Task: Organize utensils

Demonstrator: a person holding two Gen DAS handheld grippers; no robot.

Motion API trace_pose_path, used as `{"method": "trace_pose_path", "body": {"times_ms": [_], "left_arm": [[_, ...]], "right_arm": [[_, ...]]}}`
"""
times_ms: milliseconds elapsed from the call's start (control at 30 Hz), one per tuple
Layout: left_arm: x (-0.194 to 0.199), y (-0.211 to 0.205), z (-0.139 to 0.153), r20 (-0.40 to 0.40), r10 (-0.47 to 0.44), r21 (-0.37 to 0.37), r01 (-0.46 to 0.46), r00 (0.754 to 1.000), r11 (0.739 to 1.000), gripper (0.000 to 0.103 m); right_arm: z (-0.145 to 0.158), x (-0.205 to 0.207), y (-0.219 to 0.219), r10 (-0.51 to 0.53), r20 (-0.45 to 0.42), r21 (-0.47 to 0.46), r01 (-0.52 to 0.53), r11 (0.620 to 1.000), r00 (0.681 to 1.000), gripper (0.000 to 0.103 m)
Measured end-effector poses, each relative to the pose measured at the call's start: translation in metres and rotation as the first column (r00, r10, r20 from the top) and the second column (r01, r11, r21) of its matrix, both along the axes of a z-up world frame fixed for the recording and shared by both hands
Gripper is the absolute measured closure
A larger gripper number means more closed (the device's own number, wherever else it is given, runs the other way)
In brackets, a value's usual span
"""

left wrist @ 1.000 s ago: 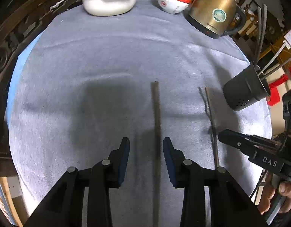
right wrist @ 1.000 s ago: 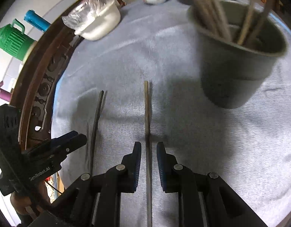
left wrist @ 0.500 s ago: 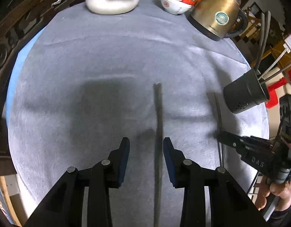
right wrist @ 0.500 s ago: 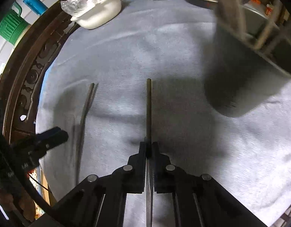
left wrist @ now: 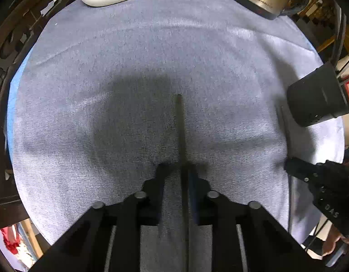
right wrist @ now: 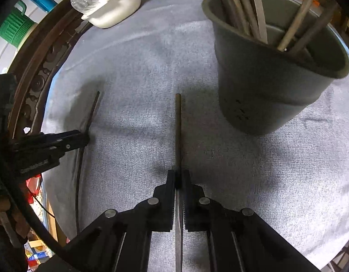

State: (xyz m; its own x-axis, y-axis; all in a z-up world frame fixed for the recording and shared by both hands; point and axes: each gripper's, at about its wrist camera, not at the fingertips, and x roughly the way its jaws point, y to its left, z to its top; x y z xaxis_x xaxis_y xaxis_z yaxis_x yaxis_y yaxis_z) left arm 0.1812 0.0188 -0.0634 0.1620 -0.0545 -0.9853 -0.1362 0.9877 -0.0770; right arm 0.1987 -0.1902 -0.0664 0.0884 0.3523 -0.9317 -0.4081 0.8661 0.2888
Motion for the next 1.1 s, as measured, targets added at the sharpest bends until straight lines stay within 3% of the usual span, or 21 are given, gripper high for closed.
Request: {"method": "trace_pose_path", "body": {"times_ms": [100,433,567,733,800,900,1000,1100], "left_arm": [[0.000,-0.005,-0.001,-0.004,-0.037,0.010,0.037,0.999,0.999,0.095],[0.010,-0.008,-0.003,-0.036,-0.080,-0.011,0.079,0.996,0.997,0.095],[0.007,-0.009,-0.001,-0.013,-0.112,0.002,0.112,0.994,0.994,0.096],[-0.003,0.008,0.011,0.052,-0.051,-0.052,0.053,0.997,0.997,0.098],[-0.011,0.016,0.025,0.108,-0.014,-0.081,0.023,0.994,0.996,0.098],[-0.025,0.029,0.049,0.205,0.057,-0.097,-0.038,0.977,0.995,0.098],[-0.041,0.041,0.070,0.303,0.136,-0.115,-0.105,0.943,0.988,0.098],[-0.055,0.045,0.086,0.393,0.186,-0.137,-0.143,0.901,0.980,0.098]], "right_arm": [[-0.001,0.007,0.005,0.030,-0.011,-0.018,-0.030,0.999,0.999,0.095],[-0.003,0.023,0.025,0.078,-0.072,-0.082,-0.084,0.993,0.994,0.095],[-0.002,0.024,0.037,0.107,-0.060,-0.130,-0.114,0.985,0.992,0.095],[-0.001,0.025,0.051,0.105,-0.033,-0.138,-0.109,0.984,0.994,0.097],[0.004,0.014,0.046,0.086,-0.010,-0.106,-0.087,0.991,0.996,0.097],[0.024,0.000,0.034,0.030,0.071,0.015,-0.031,0.999,0.997,0.097],[0.050,-0.018,0.016,-0.058,0.166,0.161,0.031,0.986,0.984,0.097],[0.072,-0.038,0.003,-0.149,0.290,0.256,0.073,0.964,0.945,0.097]]}}
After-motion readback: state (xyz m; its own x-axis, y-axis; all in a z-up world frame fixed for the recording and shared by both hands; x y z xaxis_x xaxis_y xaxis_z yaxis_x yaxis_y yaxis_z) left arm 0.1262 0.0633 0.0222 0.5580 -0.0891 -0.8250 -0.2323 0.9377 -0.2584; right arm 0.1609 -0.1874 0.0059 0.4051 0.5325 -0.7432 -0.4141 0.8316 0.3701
